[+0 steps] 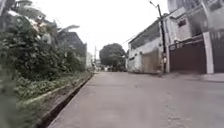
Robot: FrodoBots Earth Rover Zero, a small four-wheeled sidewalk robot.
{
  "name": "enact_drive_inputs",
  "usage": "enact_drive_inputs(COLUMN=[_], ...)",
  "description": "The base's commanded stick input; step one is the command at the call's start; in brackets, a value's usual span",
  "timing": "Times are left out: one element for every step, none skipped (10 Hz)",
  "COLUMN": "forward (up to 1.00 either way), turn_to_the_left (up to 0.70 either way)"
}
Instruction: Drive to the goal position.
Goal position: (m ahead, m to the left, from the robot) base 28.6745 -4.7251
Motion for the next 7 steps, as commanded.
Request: enact_drive_inputs(forward=[0.7,0.7,0.7,0.7,0.7,0.7,0.7], turn_to_the_left=[0.0,0.0,0.0,0.0,0.0,0.0,0.0])
